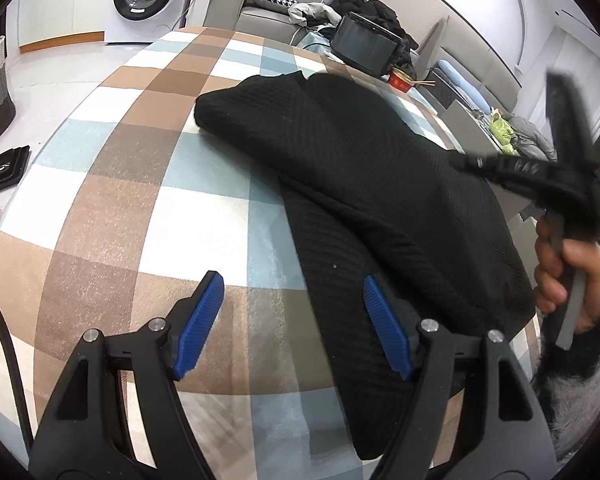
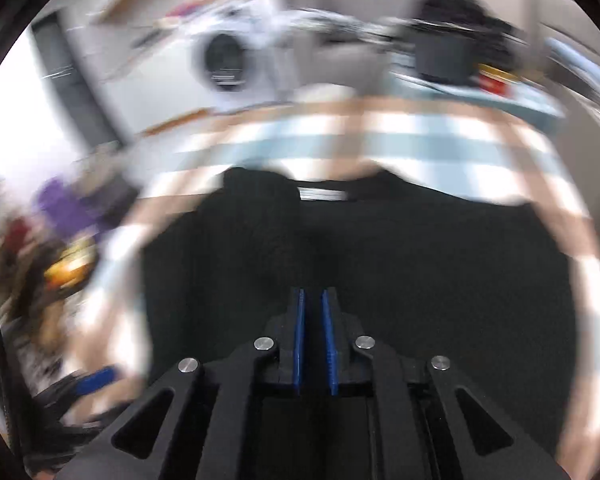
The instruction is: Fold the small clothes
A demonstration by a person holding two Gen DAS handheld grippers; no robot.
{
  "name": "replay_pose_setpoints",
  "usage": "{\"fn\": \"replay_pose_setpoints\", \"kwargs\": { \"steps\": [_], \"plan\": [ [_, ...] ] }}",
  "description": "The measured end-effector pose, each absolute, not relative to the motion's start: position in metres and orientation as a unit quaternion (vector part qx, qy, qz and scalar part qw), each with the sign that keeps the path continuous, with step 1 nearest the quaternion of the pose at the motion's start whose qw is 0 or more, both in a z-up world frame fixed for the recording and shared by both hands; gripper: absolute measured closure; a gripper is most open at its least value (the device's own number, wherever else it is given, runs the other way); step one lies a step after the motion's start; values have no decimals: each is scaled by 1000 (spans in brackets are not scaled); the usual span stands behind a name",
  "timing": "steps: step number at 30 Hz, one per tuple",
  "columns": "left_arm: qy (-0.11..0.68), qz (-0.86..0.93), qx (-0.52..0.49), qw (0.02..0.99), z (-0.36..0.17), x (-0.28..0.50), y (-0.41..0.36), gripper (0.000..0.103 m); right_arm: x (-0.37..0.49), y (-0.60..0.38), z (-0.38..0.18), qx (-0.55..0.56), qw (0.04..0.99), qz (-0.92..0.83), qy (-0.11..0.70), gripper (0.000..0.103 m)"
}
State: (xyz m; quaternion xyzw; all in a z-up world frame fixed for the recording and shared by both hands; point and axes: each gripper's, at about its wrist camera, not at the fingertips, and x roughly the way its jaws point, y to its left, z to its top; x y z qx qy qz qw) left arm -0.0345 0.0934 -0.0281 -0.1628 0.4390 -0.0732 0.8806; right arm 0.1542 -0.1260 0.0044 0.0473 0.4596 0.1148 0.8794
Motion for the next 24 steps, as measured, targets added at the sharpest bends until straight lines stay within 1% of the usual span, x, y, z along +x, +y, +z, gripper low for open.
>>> {"fn": "replay_pose_setpoints", "kwargs": {
  "steps": [2, 4, 5, 6, 7, 10, 14, 18, 22, 23, 24],
  "plan": [
    [438, -75, -159, 882, -27, -34, 92, 33, 155, -152, -1, 67, 870, 98, 479, 93],
    [438, -75, -156, 882, -27, -32, 90, 33, 147, -165, -3, 82, 863, 128, 482, 82],
    [438, -76, -157, 882, -27, -32, 91, 33, 143, -166, -4, 91, 858, 151, 483, 68],
    [439, -75, -158, 881, -28, -31, 90, 33, 139, -167, -5, 100, 854, 170, 482, 57],
    [440, -74, -158, 881, -28, -31, 91, 33, 133, -157, -8, 106, 851, 191, 479, 55],
    [438, -67, -156, 883, -27, -31, 92, 33, 119, -116, -10, 81, 841, 233, 481, 55],
    [430, -53, -161, 887, -21, -38, 99, 33, 101, -53, -13, 49, 822, 301, 482, 50],
    [422, -30, -168, 890, -17, -49, 115, 33, 92, -9, -23, 22, 806, 340, 485, 50],
    [421, -12, -175, 890, -16, -56, 130, 33, 91, 15, -30, -11, 808, 339, 482, 50],
    [421, -10, -176, 890, -16, -57, 132, 33, 90, 18, -31, -19, 812, 334, 478, 52],
    [420, -6, -175, 890, -15, -58, 135, 33, 91, 17, -31, -20, 819, 323, 474, 70]
  ]
}}
